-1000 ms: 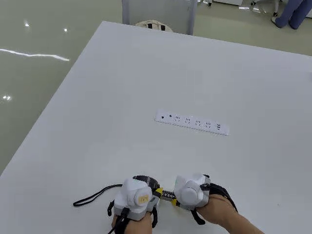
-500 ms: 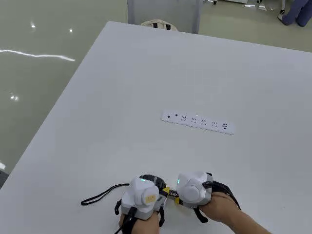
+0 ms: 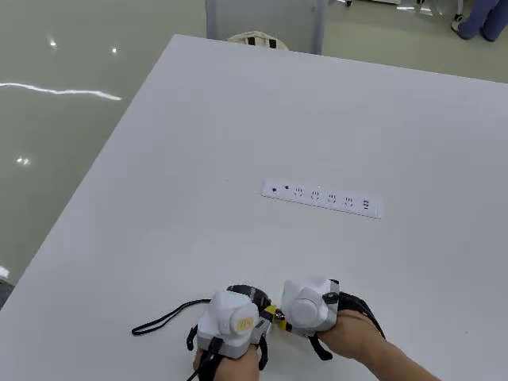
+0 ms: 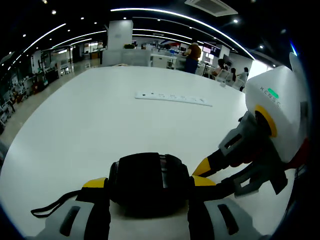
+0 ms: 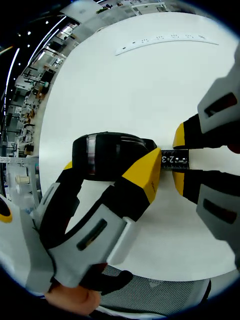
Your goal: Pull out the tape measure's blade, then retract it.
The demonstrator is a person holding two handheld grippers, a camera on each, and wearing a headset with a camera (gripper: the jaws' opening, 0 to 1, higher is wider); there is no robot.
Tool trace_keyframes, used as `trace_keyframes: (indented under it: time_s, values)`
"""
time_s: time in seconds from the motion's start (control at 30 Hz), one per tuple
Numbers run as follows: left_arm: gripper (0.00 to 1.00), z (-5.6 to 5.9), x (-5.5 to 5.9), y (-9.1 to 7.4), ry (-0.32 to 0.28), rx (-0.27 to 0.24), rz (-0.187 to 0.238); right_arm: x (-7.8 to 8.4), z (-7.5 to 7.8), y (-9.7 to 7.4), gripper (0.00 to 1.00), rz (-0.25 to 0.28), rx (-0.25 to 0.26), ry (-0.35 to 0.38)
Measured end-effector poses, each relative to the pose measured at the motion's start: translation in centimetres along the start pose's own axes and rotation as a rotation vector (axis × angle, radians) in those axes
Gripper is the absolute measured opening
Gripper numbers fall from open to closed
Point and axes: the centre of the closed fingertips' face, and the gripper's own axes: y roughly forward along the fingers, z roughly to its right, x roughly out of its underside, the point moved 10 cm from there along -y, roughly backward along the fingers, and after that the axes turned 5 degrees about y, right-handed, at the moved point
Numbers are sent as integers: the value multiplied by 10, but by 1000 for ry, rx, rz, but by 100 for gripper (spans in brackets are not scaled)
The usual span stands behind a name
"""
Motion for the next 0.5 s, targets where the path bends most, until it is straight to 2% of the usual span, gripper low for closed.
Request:
trace_keyframes:
  time_s: [0.5]
  values:
    - [59, 0, 0, -1, -1, 3, -4, -7, 1, 6, 15, -5, -5, -10]
